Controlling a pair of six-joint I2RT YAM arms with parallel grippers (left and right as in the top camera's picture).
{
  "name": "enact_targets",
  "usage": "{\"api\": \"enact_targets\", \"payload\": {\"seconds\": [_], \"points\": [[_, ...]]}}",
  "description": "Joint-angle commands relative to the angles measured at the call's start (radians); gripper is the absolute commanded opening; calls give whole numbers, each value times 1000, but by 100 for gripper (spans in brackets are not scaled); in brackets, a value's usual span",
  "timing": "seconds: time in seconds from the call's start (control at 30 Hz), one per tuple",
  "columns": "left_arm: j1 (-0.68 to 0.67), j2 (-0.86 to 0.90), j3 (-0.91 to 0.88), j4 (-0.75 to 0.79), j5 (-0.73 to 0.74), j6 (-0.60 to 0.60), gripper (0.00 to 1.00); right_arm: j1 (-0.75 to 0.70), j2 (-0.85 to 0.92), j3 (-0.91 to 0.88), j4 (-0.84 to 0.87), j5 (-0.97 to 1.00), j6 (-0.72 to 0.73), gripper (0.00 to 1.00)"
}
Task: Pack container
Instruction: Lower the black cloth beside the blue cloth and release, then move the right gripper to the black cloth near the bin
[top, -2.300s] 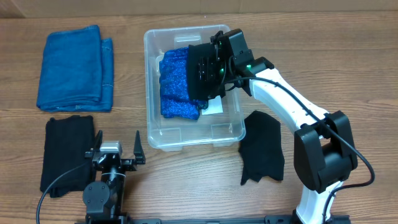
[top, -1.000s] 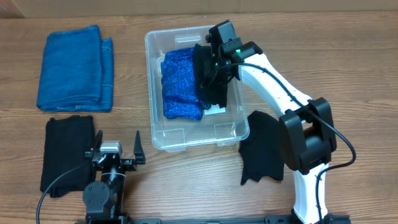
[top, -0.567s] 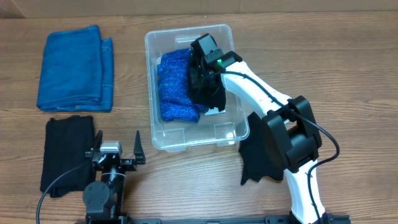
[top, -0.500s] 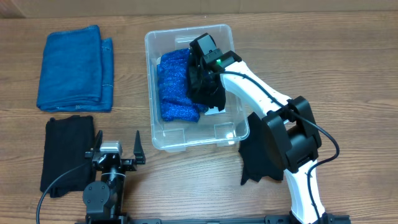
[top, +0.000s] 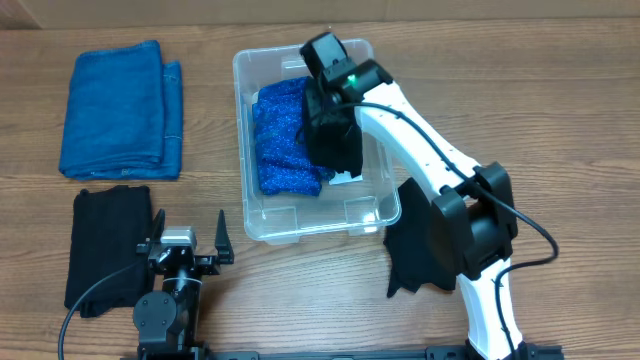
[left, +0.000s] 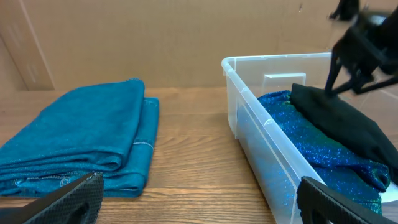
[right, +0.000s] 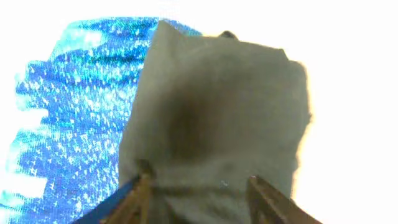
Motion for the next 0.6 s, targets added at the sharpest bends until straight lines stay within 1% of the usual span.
{"api": "enact_targets", "payload": {"seconds": [0.0,0.13,0.27,0.4,0.57], "points": [[6,-7,-3,0,0,19,100,-26,-107,103,-90,55,33,62],[6,-7,-3,0,0,19,100,-54,-177,126,-202,72,114,66],[6,-7,-3,0,0,19,100,-85,-261,126,-340,152,261,66],[6,-7,-3,0,0,19,100,-125,-337,126,-485,278,428,66],[6,-7,-3,0,0,19,100,-185,-397,126,-671,309,566,64]]}}
